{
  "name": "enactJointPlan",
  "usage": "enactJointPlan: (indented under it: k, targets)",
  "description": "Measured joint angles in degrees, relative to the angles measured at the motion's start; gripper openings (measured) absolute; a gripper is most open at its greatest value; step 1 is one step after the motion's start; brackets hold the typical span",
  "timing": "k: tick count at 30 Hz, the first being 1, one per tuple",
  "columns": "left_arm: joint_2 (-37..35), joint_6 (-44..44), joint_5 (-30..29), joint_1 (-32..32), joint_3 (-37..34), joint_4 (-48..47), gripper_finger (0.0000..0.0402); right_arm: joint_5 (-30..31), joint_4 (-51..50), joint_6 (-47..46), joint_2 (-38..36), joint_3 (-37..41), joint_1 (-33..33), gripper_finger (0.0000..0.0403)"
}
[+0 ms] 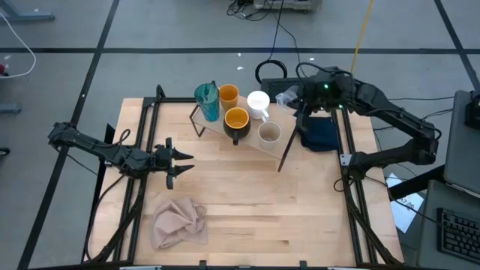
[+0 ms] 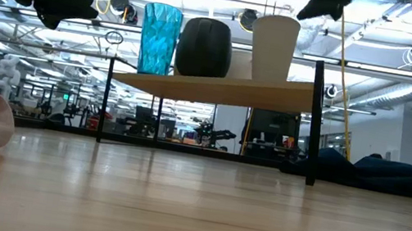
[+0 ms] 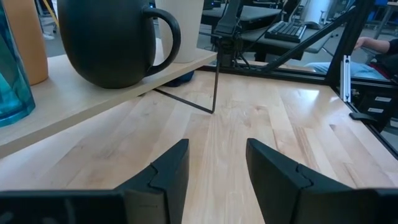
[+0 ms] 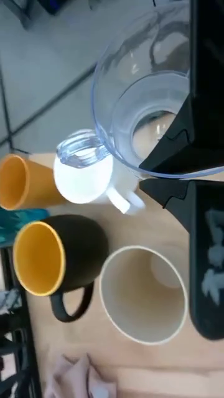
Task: Stack small to large cups/mugs on shelf
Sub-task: Put the transparent cup on the shelf
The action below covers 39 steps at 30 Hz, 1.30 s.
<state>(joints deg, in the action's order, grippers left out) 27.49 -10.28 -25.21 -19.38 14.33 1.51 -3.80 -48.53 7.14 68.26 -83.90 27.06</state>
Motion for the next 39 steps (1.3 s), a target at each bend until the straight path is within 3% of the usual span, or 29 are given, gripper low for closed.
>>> enactJointPlan:
  k: [19,32,39]
  targets:
    - [0.0,-0.2,-0.2,0.0,0.0,-0.5,0.0159,-0.8,-7.2,-1.2,6.8,0.2,0.4,0.0]
    - [0.0,0.0,-0.3,0.0,0.0,-0.5,0.0159,-1.0,-5.4,-3.5,6.7,7.0,0.3,0.0]
    - [0.0,0.0,-0.3,0.0,0.0,-0.5,0.0159,-4.1,-3.8,-3.9,6.7,7.1,0.1,0.0]
